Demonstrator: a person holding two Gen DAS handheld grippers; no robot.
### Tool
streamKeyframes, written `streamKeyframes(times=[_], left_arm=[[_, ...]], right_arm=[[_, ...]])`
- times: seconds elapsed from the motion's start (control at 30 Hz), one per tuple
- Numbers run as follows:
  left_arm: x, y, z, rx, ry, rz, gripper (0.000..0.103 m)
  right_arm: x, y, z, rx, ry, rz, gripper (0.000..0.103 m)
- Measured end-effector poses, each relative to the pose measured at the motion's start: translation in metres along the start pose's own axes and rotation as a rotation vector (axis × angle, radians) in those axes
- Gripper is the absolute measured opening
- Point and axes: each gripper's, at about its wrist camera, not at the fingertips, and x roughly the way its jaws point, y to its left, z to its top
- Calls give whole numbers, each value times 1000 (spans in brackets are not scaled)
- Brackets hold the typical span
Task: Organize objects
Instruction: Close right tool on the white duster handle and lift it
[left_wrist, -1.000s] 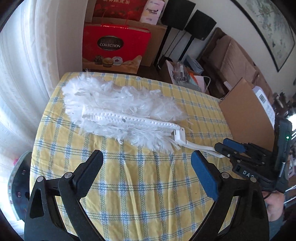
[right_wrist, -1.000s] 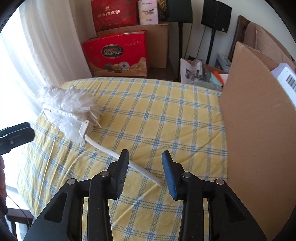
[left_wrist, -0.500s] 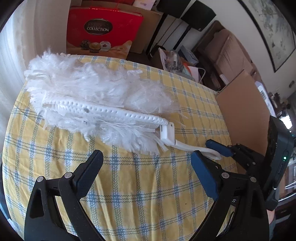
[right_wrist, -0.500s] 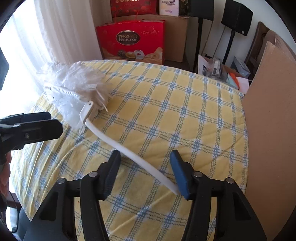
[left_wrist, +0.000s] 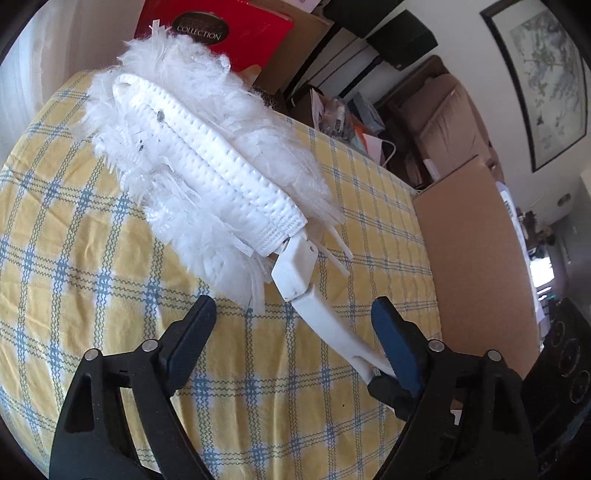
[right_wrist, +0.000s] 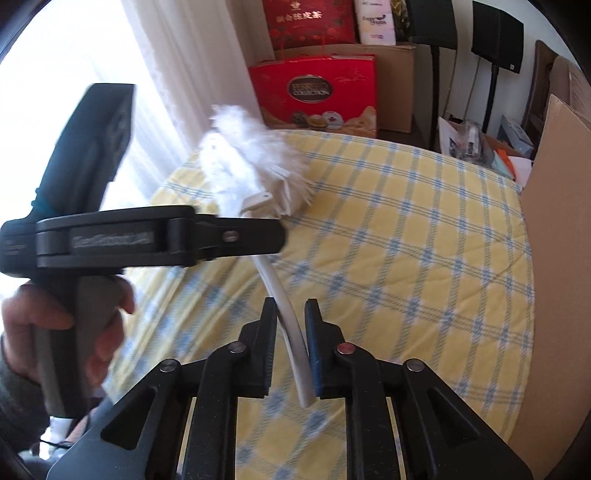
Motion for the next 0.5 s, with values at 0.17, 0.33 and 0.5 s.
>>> streamKeyframes(times=[0.17,0.33,0.5], left_arm=[[-3,-1,-7,3,12,-33,45],[-12,-9,-14,31,-16,-19,26],[-11,-13,-17,52,-16,35,17]], right_arm=[[-9,22,0,14,-26,46,9],[-15,42,-3,-17,-44,35,9],[-22,39,-4,-12,-65,-55,11]])
